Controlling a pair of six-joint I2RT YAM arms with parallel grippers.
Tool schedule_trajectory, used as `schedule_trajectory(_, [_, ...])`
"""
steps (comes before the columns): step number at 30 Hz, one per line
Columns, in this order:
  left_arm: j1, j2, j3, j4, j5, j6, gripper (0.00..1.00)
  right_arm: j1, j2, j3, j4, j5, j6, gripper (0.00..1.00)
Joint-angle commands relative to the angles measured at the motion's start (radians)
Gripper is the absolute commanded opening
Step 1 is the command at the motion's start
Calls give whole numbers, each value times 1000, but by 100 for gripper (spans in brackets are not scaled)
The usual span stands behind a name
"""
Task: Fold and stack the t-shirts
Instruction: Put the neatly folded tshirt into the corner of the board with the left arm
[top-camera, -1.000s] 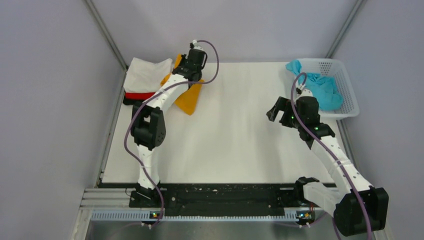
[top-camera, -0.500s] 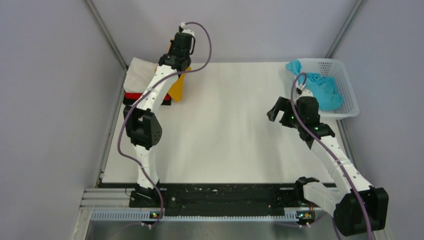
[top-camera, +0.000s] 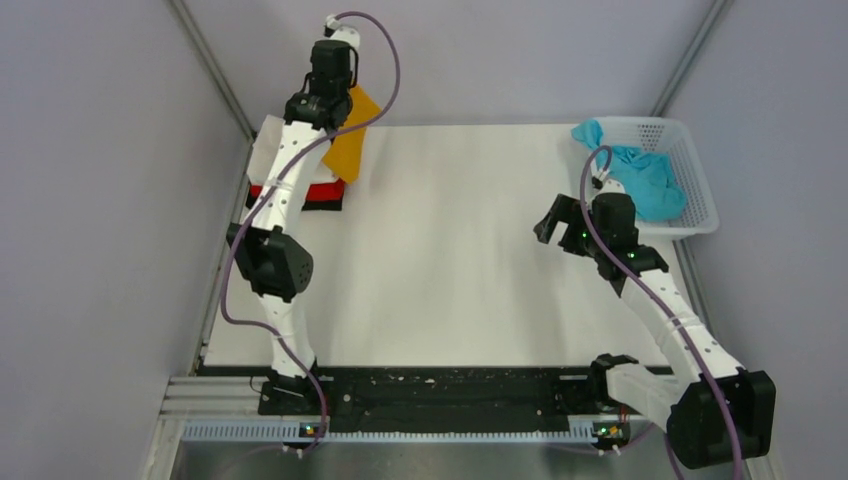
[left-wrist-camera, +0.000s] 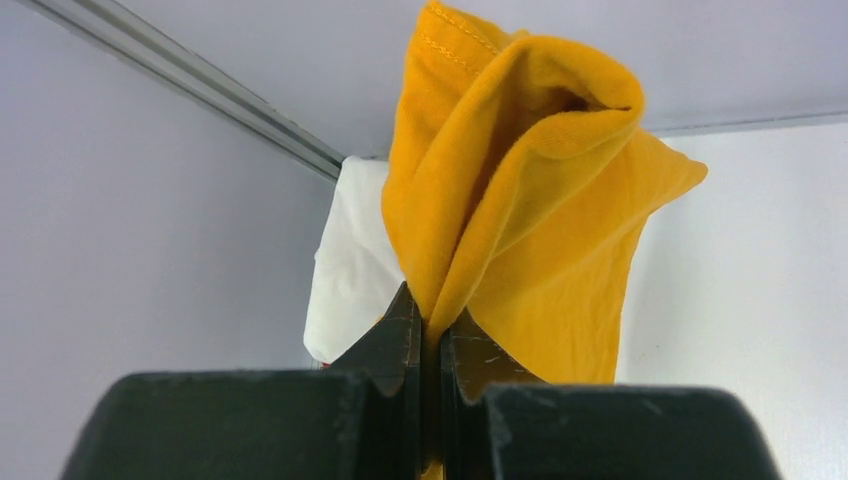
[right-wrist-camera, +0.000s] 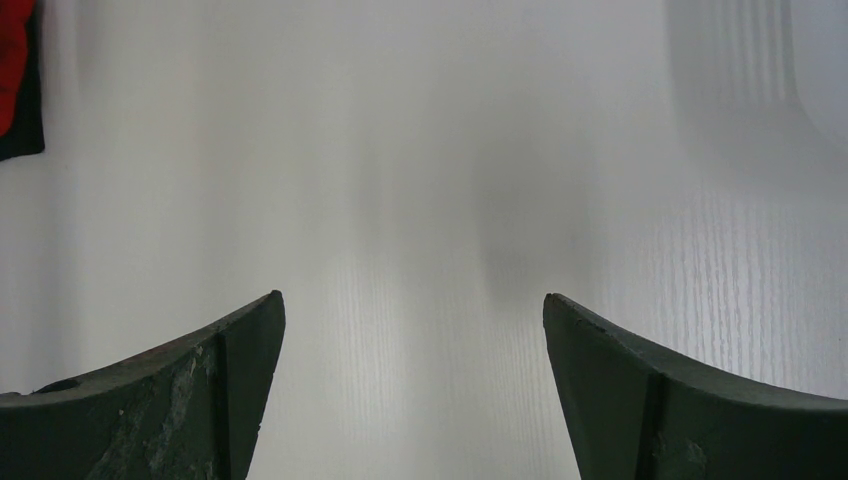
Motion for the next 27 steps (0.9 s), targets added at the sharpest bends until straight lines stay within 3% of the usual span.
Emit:
schedule_trajectory(1, [53, -32, 49, 17, 38, -24, 0, -5, 6, 7, 8, 22, -10, 99])
schedule_trajectory(16, [241, 243, 121, 64, 136, -30, 0, -5, 43, 13, -17, 62, -10, 99])
schedule_trajectory(27, [329, 329, 129, 188, 128, -23, 0, -6, 81, 10, -24, 86, -10, 99])
